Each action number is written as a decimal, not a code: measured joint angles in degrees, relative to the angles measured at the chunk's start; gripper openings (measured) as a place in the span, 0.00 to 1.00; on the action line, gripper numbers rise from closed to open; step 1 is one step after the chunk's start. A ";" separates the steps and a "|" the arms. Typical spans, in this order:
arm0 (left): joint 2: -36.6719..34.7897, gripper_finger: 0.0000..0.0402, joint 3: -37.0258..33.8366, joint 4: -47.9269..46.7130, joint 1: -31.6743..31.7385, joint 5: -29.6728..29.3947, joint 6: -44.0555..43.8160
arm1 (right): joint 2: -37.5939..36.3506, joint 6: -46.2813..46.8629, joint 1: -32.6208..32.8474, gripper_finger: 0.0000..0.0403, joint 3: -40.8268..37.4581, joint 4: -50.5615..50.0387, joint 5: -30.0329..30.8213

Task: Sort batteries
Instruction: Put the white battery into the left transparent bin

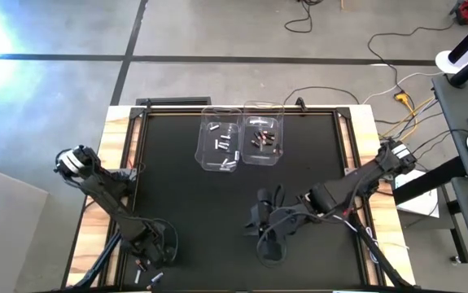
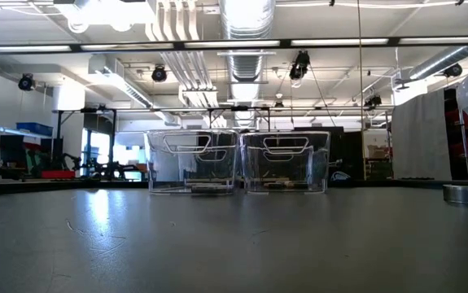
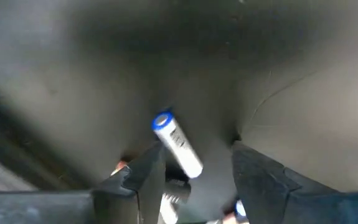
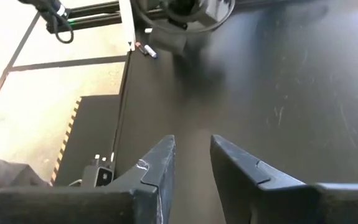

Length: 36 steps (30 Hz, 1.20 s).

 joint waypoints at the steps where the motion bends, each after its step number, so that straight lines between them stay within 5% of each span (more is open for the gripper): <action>1: 0.38 0.40 -0.91 2.15 0.00 0.22 -0.46 | 0.00 0.00 -0.11 0.22 0.00 0.15 0.02; 15: 1.72 0.38 -5.03 6.91 0.07 0.93 -4.01 | 0.00 0.01 -0.10 0.15 0.00 0.35 0.07; 27: 1.70 0.09 -5.03 6.33 0.01 -0.44 -4.04 | -0.02 -2.25 -0.47 0.14 0.87 0.55 0.05; 36: 1.72 0.03 -0.81 -1.43 -0.17 -7.97 0.85 | -0.02 -2.00 -1.02 0.19 4.64 0.45 0.04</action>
